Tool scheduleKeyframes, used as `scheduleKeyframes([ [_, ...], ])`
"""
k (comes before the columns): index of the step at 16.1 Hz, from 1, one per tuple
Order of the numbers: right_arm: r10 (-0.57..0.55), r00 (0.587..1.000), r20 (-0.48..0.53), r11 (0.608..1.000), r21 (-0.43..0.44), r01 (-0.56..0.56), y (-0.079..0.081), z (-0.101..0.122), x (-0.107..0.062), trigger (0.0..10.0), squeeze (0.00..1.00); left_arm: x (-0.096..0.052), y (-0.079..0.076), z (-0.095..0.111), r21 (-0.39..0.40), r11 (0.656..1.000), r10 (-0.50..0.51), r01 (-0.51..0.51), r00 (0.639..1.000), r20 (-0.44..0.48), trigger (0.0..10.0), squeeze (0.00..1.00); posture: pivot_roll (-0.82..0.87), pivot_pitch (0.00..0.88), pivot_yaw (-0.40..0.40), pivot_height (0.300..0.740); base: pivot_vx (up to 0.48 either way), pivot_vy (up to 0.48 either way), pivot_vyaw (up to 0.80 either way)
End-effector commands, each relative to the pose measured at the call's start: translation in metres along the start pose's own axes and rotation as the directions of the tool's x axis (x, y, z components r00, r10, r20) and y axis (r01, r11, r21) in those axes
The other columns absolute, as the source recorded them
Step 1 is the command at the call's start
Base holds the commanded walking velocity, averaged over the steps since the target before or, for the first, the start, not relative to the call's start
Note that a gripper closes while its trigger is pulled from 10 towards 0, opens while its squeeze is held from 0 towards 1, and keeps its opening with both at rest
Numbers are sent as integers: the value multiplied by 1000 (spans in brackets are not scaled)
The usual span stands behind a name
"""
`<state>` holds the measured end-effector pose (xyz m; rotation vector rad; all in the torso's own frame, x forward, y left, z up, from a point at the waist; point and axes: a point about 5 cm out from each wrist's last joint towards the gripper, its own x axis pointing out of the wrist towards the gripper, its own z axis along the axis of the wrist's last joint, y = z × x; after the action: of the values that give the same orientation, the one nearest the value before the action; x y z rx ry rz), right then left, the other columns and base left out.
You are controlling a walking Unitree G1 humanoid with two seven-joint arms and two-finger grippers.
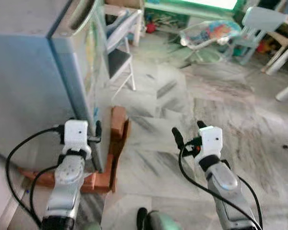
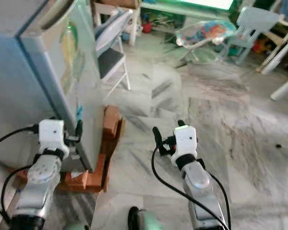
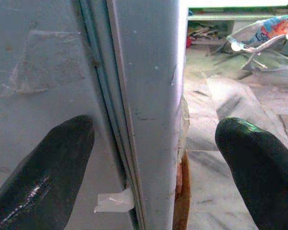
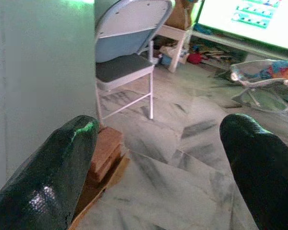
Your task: Restocking fridge
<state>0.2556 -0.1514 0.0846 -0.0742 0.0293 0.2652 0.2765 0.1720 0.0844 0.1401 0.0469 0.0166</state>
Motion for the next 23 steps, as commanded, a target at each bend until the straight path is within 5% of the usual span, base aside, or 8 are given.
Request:
scheduleKeyframes([
  [1, 16, 998, -56, 1000, -5, -17, -5, -9, -9, 10000, 0, 9, 7, 6, -6, 1000, 21, -21, 1000, 15, 10000, 0, 115, 128, -114, 740, 0, 0, 0],
  [6, 87, 940, -331, 995, -10, -96, -18, -49, -44, 10000, 0, 13, -5, 15, -7, 997, -77, 77, 996, 52, 10000, 0, 108, 132, -110, 740, 0, 0, 0],
  [9, 100, 939, -328, 994, -6, -108, -13, -47, -39, 10000, 0, 12, -14, 13, -22, 991, -133, 134, 990, 40, 10000, 0, 106, 131, -106, 740, 0, 0, 0],
  [15, 162, 920, -357, 986, 28, -163, -4, -50, -41, 10000, 0, 16, -9, 13, -6, 996, -85, 85, 995, 50, 10000, 0, 111, 132, -107, 740, 0, 0, 0],
  [20, 301, 844, -444, 953, 105, -284, 7, -61, -55, 10000, 0, 53, -17, 48, -10, 997, -80, 82, 986, 143, 10000, 0, 103, 122, -110, 740, 0, 0, 0],
  [22, 338, 815, -471, 940, 126, -318, 10, -64, -59, 10000, 0, 56, -73, 82, -28, 937, -332, 347, 914, 232, 10000, 0, 101, 122, -110, 740, 0, 0, 0],
  [23, 340, 813, -473, 939, 128, -318, 10, -64, -60, 10000, 0, 44, -107, 94, -25, 857, -490, 514, 830, 268, 10000, 0, 100, 120, -110, 740, 0, 0, 0],
])
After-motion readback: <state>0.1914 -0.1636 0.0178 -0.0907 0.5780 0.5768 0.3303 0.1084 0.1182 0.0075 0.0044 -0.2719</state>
